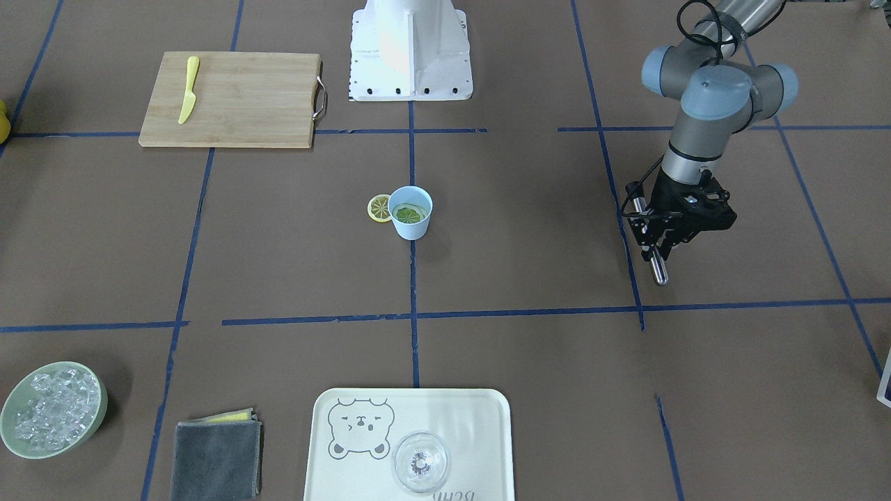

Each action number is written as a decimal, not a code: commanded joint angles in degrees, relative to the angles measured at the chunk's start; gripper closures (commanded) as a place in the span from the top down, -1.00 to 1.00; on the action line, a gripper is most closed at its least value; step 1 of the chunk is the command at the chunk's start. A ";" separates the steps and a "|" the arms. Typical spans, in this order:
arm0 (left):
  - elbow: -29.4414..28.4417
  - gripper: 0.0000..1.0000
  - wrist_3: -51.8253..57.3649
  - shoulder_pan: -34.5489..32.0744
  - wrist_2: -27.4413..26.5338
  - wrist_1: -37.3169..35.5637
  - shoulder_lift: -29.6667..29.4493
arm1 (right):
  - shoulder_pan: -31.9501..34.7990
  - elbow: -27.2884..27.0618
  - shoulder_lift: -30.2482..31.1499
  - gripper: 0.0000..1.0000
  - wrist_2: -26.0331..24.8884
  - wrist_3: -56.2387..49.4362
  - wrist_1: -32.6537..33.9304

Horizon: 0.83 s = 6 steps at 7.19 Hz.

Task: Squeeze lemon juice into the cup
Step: 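Lower the muddler upright onto the table and release it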

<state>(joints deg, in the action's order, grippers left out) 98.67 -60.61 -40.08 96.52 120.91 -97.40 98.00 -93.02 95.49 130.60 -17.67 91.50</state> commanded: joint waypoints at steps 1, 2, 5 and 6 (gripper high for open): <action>-0.32 -1.00 7.39 0.18 -0.19 0.12 0.45 | 0.00 -0.15 -0.04 1.00 0.00 0.00 0.00; -0.41 -1.00 8.74 0.18 -0.10 0.20 1.41 | 0.00 -0.15 -0.04 1.00 0.00 0.00 0.00; -0.15 -1.00 9.81 0.09 0.68 0.29 2.65 | 0.00 -0.15 -0.21 1.00 0.00 0.00 -0.09; -0.15 -1.00 9.72 -0.17 0.86 0.20 2.65 | 0.00 -0.15 -0.21 1.00 0.00 0.00 -0.09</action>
<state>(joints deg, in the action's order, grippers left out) 98.44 -50.89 -40.03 97.06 121.18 -94.91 98.00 -93.14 95.32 130.60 -17.67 91.44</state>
